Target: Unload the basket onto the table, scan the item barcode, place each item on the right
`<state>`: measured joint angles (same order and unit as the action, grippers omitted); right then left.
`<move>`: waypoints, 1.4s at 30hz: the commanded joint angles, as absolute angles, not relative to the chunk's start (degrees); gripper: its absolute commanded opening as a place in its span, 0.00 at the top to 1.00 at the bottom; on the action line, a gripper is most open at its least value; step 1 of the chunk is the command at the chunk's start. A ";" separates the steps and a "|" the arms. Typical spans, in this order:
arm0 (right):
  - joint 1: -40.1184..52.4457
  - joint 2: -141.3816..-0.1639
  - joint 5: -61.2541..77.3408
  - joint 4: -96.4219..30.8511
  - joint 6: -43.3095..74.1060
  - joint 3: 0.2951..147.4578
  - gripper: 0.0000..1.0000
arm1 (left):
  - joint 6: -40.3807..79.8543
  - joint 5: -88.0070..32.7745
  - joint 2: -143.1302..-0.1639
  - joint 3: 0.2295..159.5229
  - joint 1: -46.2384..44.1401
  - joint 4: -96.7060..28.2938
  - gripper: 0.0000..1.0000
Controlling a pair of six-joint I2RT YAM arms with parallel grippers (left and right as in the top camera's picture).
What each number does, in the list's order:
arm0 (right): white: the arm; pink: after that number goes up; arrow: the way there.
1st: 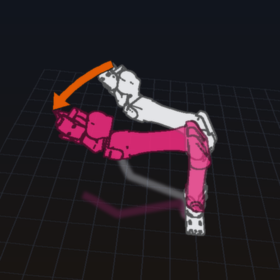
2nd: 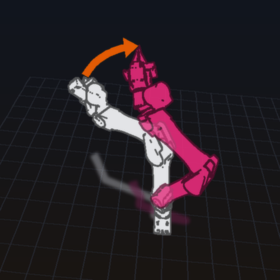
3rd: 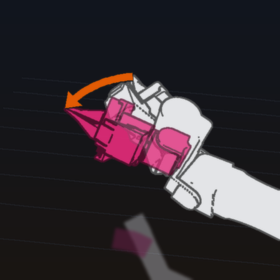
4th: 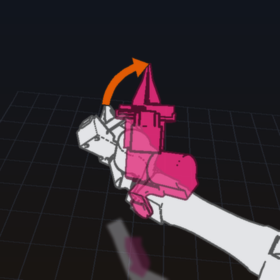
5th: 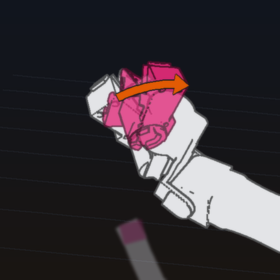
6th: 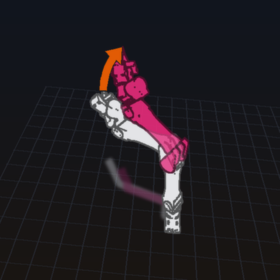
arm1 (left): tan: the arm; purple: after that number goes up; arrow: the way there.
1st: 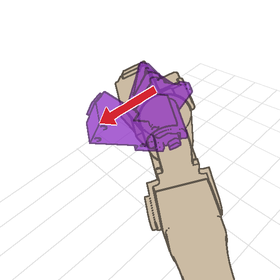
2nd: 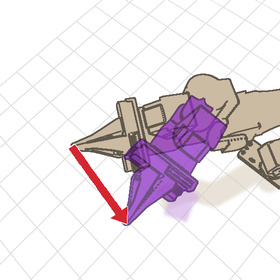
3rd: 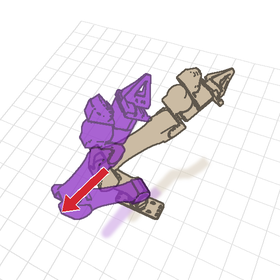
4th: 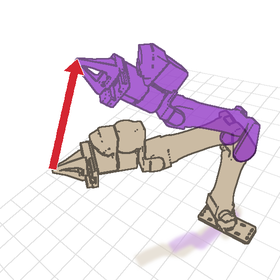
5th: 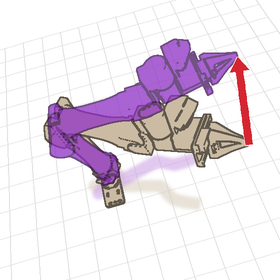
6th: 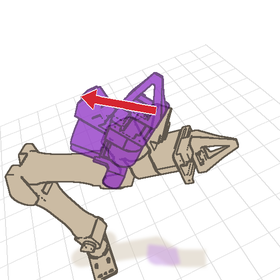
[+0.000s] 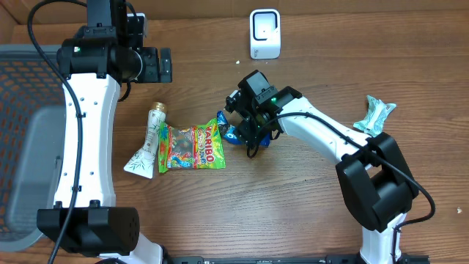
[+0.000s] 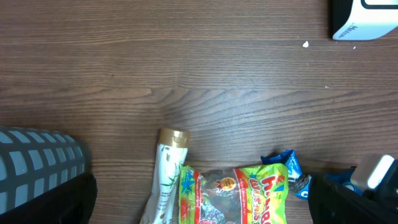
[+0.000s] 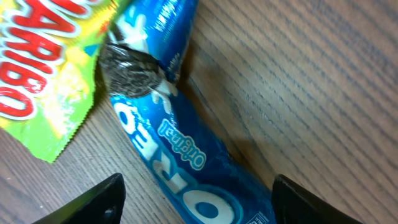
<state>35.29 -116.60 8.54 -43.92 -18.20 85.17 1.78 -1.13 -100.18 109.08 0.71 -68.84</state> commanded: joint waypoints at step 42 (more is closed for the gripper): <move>9.23 -119.59 19.42 -53.93 14.94 86.32 0.96 | 2.79 -1.50 -100.07 108.90 0.34 -68.79 0.00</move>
<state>9.69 -119.44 18.65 -54.02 14.41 85.73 1.78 -1.10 -100.18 109.08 0.71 -68.84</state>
